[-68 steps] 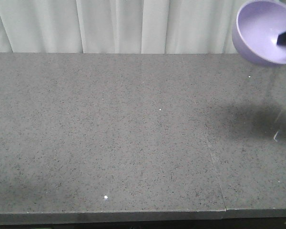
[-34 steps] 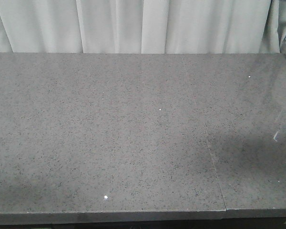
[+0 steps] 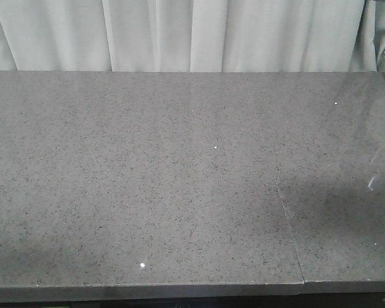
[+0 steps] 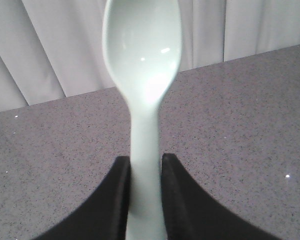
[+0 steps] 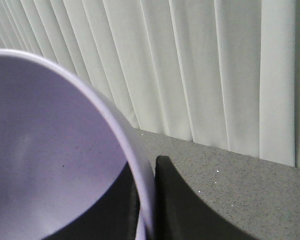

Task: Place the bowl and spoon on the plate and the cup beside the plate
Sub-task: 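Drive the base away from the counter holding spoon and bowl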

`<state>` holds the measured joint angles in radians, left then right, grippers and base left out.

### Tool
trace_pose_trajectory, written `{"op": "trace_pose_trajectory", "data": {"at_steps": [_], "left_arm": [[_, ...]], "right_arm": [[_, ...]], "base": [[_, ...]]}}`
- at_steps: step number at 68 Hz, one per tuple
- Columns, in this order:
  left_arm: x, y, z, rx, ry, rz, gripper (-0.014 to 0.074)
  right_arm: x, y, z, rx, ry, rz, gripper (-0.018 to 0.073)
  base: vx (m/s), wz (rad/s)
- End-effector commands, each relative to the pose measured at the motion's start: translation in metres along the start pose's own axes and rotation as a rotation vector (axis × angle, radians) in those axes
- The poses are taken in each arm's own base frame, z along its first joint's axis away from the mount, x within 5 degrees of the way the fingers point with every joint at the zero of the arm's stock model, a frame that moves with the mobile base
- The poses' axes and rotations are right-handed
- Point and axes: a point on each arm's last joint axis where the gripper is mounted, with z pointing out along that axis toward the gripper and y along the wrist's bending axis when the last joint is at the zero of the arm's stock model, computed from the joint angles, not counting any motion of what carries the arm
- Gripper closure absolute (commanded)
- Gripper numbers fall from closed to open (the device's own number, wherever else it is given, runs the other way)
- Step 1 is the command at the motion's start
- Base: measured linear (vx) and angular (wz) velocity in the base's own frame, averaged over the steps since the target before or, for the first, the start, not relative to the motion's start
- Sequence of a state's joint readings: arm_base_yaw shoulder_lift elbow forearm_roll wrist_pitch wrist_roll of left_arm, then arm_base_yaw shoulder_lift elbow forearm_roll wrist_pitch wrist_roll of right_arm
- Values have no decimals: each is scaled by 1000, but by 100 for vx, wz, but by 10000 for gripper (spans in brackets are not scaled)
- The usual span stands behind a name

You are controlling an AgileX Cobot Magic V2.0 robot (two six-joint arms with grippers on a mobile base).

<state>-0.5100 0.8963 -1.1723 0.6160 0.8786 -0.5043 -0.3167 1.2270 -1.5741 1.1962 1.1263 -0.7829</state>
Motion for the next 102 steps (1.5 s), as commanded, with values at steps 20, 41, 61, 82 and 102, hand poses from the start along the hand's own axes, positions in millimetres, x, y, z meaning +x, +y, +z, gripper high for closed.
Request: {"op": "trace_pose_trajectory", "data": {"at_steps": [20, 41, 61, 82, 102], "left_arm": [[-11, 3, -7, 5, -85, -1, 603], [-11, 3, -7, 5, -85, -1, 603], [-11, 3, -7, 5, -85, -1, 603], [-11, 3, -7, 5, -85, -1, 603], [-11, 3, -7, 5, -85, -1, 603]], "right_arm": [[-14, 13, -8, -17, -92, -19, 564], [-14, 13, -8, -17, -92, -19, 564], [-14, 13, -8, -17, -92, -19, 564], [-14, 14, -8, -17, -93, -21, 564], [-14, 14, -8, -18, -94, -20, 564]], "base": [[0, 0], [0, 0], [0, 0], [0, 0], [0, 0]]}}
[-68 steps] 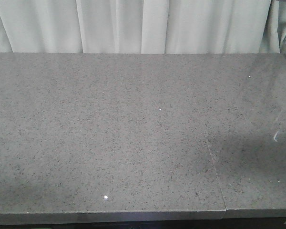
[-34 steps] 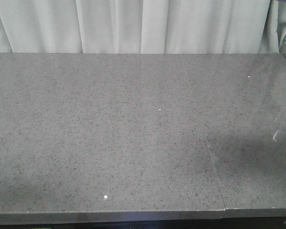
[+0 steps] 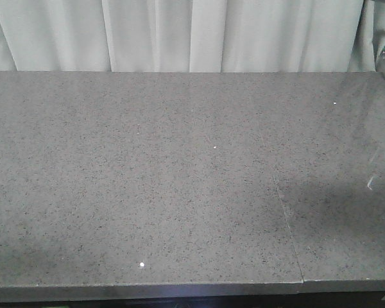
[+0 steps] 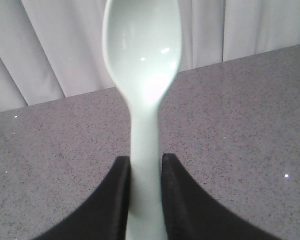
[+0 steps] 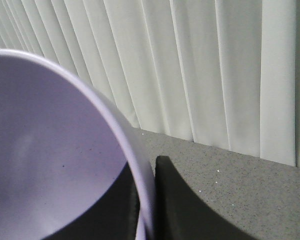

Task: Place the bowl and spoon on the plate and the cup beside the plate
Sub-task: 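Drive the base away from the counter holding spoon and bowl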

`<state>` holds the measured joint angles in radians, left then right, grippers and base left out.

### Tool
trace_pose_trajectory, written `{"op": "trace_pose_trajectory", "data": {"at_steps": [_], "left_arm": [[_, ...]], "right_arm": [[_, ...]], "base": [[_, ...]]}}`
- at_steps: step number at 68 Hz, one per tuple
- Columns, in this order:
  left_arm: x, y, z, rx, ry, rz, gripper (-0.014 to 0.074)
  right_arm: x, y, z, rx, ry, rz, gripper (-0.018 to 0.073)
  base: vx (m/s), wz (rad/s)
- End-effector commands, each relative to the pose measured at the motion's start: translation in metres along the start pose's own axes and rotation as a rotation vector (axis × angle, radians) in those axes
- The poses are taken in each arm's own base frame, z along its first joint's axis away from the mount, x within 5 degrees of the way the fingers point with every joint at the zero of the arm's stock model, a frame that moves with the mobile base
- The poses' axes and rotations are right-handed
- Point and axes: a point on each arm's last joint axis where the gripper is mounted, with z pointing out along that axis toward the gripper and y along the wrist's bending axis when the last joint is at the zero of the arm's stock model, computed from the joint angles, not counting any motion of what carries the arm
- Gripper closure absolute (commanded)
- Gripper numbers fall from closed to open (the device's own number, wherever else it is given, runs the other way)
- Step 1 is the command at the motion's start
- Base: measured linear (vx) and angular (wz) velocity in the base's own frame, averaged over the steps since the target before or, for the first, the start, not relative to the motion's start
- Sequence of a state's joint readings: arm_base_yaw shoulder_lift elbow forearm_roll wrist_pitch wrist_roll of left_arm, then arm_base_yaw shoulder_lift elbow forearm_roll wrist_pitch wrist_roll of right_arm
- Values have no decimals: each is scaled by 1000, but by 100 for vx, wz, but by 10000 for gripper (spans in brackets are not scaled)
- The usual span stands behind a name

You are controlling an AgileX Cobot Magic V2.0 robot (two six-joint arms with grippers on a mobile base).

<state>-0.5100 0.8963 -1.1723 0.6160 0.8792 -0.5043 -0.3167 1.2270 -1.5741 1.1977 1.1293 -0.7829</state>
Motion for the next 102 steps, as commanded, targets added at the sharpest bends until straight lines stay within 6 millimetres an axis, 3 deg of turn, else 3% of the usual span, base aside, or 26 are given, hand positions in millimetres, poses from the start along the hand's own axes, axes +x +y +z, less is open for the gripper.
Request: {"op": "trace_pose_trajectory", "data": {"at_steps": [1, 102], "left_arm": [[-11, 3, -7, 5, -85, -1, 603], [-11, 3, -7, 5, -85, -1, 602]], "right_arm": [[-14, 13, -8, -15, -95, -21, 564], [-14, 13, -8, -15, -95, -21, 564]], "base": [[0, 0], [0, -1]]}}
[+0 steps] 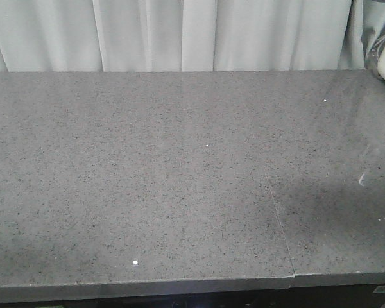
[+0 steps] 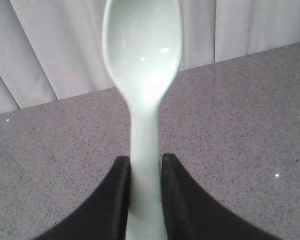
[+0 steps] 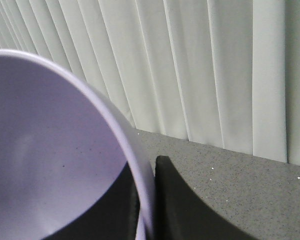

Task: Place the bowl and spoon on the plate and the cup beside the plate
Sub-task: 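Drive the base away from the counter holding spoon and bowl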

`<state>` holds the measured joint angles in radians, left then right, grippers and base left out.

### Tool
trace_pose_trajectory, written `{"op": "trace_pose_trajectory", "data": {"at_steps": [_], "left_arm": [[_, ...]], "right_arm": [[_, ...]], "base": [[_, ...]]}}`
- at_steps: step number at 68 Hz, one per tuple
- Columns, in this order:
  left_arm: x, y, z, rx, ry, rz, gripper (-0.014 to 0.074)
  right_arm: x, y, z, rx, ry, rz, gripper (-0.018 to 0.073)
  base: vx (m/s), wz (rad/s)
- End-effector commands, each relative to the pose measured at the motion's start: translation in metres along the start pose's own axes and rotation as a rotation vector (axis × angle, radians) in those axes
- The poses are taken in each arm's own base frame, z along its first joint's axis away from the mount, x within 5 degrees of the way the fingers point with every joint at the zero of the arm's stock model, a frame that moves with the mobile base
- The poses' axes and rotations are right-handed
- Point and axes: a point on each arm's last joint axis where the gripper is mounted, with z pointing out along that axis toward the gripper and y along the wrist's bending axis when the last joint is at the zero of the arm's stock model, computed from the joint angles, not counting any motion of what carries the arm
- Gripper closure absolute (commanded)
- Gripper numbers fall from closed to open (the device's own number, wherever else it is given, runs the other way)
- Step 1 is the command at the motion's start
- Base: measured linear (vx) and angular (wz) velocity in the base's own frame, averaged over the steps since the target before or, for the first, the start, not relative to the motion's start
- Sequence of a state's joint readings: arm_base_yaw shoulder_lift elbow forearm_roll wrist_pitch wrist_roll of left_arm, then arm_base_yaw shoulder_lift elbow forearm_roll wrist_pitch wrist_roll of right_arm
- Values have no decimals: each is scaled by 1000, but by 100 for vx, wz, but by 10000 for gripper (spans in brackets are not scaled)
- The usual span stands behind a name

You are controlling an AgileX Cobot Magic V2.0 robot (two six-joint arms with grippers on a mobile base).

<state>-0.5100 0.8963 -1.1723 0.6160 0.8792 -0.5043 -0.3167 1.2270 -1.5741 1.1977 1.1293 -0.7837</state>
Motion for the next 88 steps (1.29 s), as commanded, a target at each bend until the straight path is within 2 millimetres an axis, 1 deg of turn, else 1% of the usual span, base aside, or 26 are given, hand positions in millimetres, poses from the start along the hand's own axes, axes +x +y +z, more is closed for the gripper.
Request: {"op": "trace_pose_trajectory", "data": {"at_steps": [1, 39, 88], "left_arm": [[-11, 3, -7, 5, -85, -1, 602], [-11, 3, -7, 5, -85, 0, 602], [-11, 3, -7, 5, -85, 0, 602]], "right_arm": [[-14, 13, -8, -15, -95, -20, 564], [-14, 13, -8, -15, -95, -20, 564], [-14, 13, -8, -15, -95, -20, 564]], "base": [[0, 0], [0, -3], [-2, -17]]}}
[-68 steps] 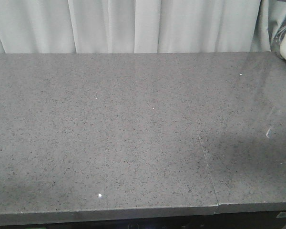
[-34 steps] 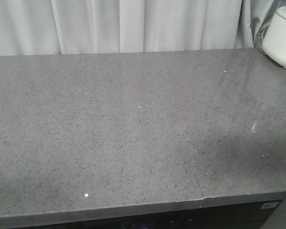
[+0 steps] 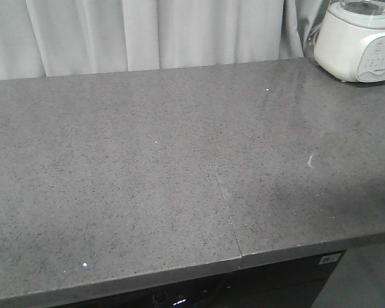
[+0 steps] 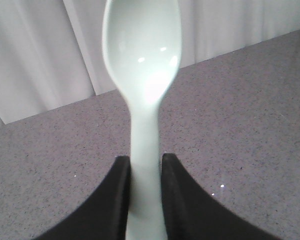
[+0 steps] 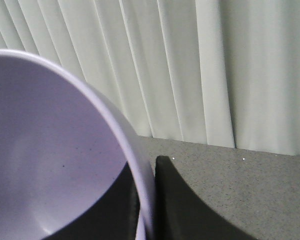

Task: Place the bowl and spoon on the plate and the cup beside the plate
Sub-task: 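Drive the base away from the counter holding spoon and bowl, then drive around the counter corner toward the pale blue plate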

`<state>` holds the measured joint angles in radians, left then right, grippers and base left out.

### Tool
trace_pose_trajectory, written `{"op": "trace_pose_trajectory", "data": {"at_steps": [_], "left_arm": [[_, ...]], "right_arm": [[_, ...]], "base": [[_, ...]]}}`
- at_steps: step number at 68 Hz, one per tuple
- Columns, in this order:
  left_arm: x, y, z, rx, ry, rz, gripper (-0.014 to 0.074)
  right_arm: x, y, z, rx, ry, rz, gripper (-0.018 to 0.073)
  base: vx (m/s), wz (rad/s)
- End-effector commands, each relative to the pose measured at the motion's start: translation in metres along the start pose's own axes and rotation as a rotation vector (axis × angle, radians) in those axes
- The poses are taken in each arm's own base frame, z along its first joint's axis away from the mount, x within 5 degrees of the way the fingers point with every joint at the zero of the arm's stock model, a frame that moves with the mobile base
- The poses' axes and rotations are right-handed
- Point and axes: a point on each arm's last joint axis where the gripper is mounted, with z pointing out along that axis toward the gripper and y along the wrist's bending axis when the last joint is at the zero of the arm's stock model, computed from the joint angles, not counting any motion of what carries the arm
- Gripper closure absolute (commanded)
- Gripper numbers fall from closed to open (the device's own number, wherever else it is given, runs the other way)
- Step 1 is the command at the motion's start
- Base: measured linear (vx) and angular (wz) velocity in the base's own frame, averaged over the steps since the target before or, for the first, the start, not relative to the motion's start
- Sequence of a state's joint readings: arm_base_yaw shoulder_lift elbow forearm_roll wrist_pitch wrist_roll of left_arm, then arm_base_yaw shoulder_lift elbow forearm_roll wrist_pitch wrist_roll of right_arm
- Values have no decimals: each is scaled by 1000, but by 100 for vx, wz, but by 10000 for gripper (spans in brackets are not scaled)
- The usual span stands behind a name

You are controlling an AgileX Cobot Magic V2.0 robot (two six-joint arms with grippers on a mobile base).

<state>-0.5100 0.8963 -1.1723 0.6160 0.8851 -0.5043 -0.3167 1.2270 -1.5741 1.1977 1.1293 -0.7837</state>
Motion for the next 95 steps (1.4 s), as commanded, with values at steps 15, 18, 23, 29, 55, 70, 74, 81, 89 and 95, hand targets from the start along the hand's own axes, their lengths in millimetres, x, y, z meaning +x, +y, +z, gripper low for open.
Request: {"op": "trace_pose_trajectory", "data": {"at_steps": [15, 18, 23, 29, 55, 70, 74, 81, 89, 95], "left_arm": [[-12, 2, -7, 8, -90, 0, 602], [-12, 2, -7, 8, -90, 0, 602], [-12, 2, -7, 8, -90, 0, 602], [-12, 2, -7, 8, -90, 0, 602], [-12, 2, -7, 8, -90, 0, 602], [-12, 2, -7, 8, -90, 0, 602], [-12, 2, -7, 8, -90, 0, 602], [-12, 2, -7, 8, -90, 0, 602], [-12, 2, -7, 8, -90, 0, 602], [-12, 2, -7, 8, -90, 0, 602]], "right_arm": [[-14, 13, -8, -15, -95, -20, 564], [-14, 13, -8, -15, -95, -20, 564], [-14, 13, -8, -15, -95, -20, 564], [-14, 13, -8, -15, -95, -20, 564], [-14, 13, -8, -15, -95, -20, 564], [-14, 13, -8, -14, -94, -21, 564], [-14, 13, -8, -14, -94, -21, 564], [-14, 13, -8, -14, -94, -21, 564], [-14, 13, -8, -14, -94, -21, 564], [-14, 13, -8, -14, -94, -21, 564]], "base": [[-2, -21], [-2, -23], [-3, -24], [-3, -24], [-4, -22], [-3, -19], [-3, -19], [-3, -18], [-3, -17], [-3, -15]]}}
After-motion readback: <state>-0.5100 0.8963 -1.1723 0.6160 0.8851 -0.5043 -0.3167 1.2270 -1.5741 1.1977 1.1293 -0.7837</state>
